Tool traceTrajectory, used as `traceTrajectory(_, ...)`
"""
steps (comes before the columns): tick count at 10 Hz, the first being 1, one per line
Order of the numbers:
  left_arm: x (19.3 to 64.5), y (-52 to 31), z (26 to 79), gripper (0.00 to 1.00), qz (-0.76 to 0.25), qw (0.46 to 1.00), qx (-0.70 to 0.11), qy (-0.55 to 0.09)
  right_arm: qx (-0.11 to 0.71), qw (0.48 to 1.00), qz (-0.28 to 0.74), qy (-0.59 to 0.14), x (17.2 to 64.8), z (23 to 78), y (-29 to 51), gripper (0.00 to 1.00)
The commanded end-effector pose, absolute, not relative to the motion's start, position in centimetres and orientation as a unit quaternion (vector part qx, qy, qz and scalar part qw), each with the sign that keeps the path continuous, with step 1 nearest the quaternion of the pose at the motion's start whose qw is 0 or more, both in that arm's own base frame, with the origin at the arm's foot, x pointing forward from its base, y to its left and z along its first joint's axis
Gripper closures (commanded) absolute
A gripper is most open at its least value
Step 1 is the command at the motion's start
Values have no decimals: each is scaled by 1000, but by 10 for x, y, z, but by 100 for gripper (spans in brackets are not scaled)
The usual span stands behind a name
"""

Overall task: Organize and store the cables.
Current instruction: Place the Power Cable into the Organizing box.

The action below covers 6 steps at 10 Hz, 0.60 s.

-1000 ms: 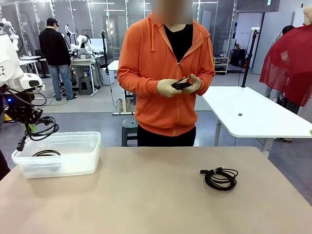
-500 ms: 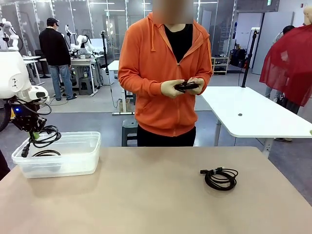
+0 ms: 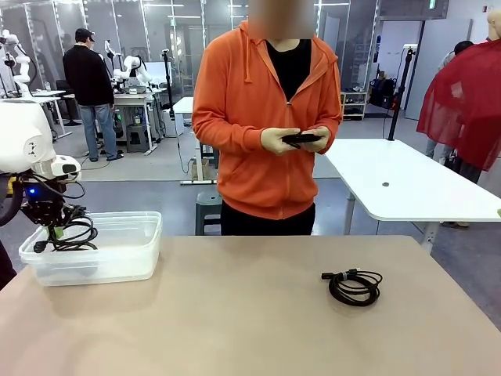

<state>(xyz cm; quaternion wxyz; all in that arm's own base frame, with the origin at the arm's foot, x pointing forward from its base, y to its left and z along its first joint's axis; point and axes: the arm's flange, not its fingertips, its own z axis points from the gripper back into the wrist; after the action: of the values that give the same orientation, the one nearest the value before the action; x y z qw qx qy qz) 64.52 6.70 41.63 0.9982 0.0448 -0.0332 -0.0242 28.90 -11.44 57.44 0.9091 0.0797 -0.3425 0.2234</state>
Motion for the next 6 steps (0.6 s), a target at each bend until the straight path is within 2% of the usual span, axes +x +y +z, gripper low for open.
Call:
traceTrajectory(1, 656, 71, 417, 83, -21, 999, 47, -8, 82, 908, 226, -344, 289, 574, -116, 0)
traceTrajectory(2, 654, 71, 416, 79, -24, 999, 49, -4, 82, 908, 226, -344, 289, 574, -116, 0)
traceTrajectory(5, 646, 69, 426, 46, -34, 998, 45, -11, 82, 908, 226, -344, 289, 574, -116, 0)
traceTrajectory(6, 642, 68, 430, 39, -32, 998, 46, -11, 82, 908, 226, -344, 289, 574, -116, 0)
